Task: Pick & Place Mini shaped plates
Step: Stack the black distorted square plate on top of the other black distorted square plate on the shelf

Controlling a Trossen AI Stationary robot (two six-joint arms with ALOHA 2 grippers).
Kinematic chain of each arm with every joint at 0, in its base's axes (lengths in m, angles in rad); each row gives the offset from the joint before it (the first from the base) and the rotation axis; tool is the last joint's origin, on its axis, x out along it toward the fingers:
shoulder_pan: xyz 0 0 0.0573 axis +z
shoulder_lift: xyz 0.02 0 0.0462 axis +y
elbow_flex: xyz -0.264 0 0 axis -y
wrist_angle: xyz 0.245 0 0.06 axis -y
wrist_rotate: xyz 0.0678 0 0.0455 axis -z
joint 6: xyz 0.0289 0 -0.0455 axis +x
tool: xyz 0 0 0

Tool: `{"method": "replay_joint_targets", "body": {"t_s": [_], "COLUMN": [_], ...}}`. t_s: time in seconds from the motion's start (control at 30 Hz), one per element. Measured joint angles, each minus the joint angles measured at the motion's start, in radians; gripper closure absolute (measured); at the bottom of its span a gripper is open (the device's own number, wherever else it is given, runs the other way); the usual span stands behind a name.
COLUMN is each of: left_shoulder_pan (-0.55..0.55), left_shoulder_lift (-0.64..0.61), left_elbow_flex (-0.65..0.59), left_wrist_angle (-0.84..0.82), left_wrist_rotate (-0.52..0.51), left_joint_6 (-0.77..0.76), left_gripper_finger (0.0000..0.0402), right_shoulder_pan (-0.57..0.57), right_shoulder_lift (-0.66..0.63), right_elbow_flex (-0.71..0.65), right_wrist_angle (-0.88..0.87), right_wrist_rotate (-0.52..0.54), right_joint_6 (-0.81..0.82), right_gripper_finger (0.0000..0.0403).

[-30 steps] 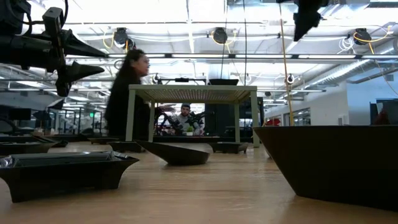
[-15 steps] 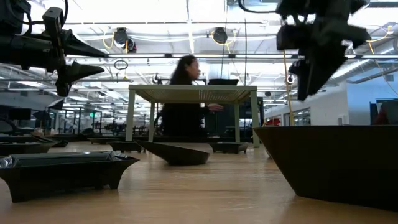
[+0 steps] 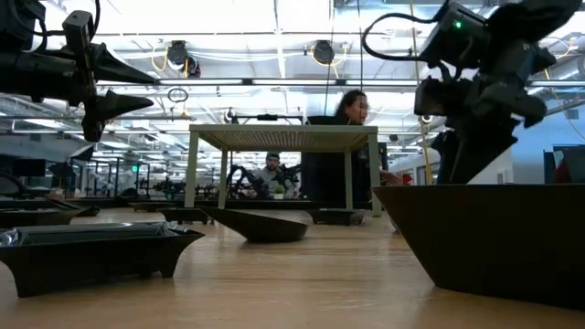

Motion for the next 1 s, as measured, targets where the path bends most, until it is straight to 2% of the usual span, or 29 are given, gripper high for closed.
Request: {"method": "replay_joint_targets", "body": {"t_s": [0.17, 0.27, 0.37, 0.53, 0.77, 1.0], "left_shoulder_pan": [0.000, 0.000, 0.000, 0.000, 0.000, 0.000], "left_shoulder_lift": [0.000, 0.000, 0.000, 0.000, 0.000, 0.000], "left_elbow_flex": [0.000, 0.000, 0.000, 0.000, 0.000, 0.000], "left_wrist_angle": [0.000, 0.000, 0.000, 0.000, 0.000, 0.000], "left_wrist_rotate": [0.000, 0.000, 0.000, 0.000, 0.000, 0.000], "left_joint_6": [0.000, 0.000, 0.000, 0.000, 0.000, 0.000], "left_gripper_finger": [0.0220, 0.0220, 0.0220, 0.0220, 0.0220, 0.0220], "right_shoulder_pan": [-0.001, -0.001, -0.001, -0.001, -0.001, -0.001], "right_shoulder_lift": [0.000, 0.000, 0.000, 0.000, 0.000, -0.066], "right_elbow_flex": [-0.072, -0.093, -0.099, -0.099, -0.099, -0.065], "right_wrist_angle": [0.103, 0.110, 0.112, 0.111, 0.115, 0.074], "right_wrist_rotate": [0.047, 0.050, 0.104, 0.152, 0.147, 0.092], "right_joint_6": [0.000, 0.000, -0.001, -0.016, -0.005, 0.032], "right_gripper_finger": [0.0206, 0.0207, 0.0215, 0.0270, 0.0387, 0.0401]}}
